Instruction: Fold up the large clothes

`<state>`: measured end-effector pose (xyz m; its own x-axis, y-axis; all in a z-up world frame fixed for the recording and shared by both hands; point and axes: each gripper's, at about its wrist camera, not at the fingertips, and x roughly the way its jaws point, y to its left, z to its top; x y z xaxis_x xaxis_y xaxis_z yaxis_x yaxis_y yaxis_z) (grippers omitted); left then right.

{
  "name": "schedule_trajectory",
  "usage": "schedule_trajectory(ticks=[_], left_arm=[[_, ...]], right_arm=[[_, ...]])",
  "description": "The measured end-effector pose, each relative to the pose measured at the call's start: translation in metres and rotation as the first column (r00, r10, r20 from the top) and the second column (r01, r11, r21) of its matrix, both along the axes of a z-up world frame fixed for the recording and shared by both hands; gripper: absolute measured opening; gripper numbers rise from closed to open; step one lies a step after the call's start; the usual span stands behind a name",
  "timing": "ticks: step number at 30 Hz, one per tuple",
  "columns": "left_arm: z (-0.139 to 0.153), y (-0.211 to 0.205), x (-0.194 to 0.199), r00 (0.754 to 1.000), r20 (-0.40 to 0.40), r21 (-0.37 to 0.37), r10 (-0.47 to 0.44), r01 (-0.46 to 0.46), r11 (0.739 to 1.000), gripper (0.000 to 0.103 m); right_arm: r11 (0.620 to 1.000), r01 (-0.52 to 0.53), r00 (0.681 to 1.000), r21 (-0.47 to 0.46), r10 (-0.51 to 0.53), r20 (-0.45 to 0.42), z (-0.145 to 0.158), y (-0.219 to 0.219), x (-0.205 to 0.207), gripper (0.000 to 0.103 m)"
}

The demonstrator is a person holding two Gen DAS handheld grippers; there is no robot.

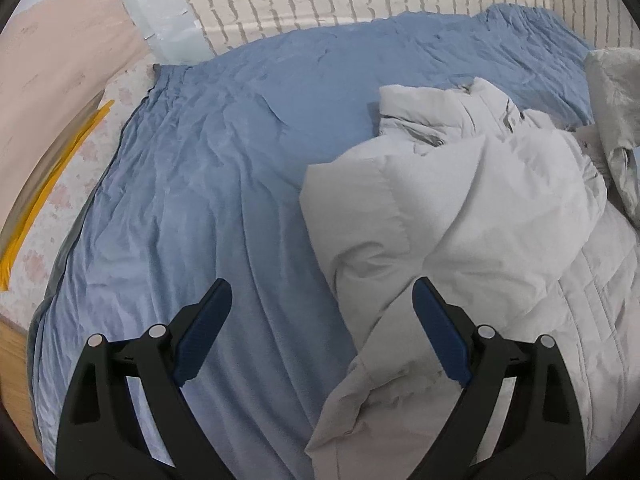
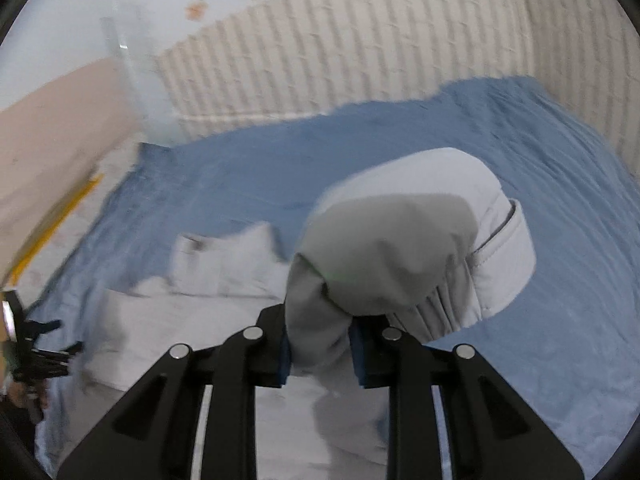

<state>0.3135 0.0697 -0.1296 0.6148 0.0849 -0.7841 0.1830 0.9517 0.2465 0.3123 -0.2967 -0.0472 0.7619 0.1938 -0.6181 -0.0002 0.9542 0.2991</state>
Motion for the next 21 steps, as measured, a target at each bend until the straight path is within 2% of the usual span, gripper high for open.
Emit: schedule_trajectory(ticks=[8, 12, 13, 15, 21], left_arm=[[0.009, 0.014, 0.001, 1.0, 0.013, 0.009, 0.006, -0.006, 1.0, 0.091], [0.019, 0.024, 0.002, 0.999, 0.029, -0.003, 0.013, -0.013, 1.0, 0.092], [0.02, 0.027, 0.002, 0.999, 0.032, -0.001, 0.019, -0.019, 1.0, 0.092], [0.02, 0.032, 0.002, 0.999, 0.027, -0.001, 0.03, -0.03, 1.0, 0.092], [0.008, 0.048, -0.002, 0.998, -0.018, -0.004, 0.061, -0.061, 0.998, 0.092]], right_arm=[[0.981, -0.193, 0.978, -0.032, 0.195, 0.071, 0.063, 0.064, 0.01, 0.02], [0.958, -0.281, 0.957, -0.063, 0.284, 0.054, 0.076, 0.096, 0.021, 0.019], [0.953, -0.293, 0.955, -0.074, 0.296, 0.032, 0.072, 0.104, 0.027, 0.019], [0.946, -0.323, 0.946, -0.016, 0.322, -0.047, 0.048, 0.112, 0.041, 0.019], [0.932, -0.344, 0.904, 0.113, 0.361, -0.228, -0.044, 0.14, 0.06, 0.02]])
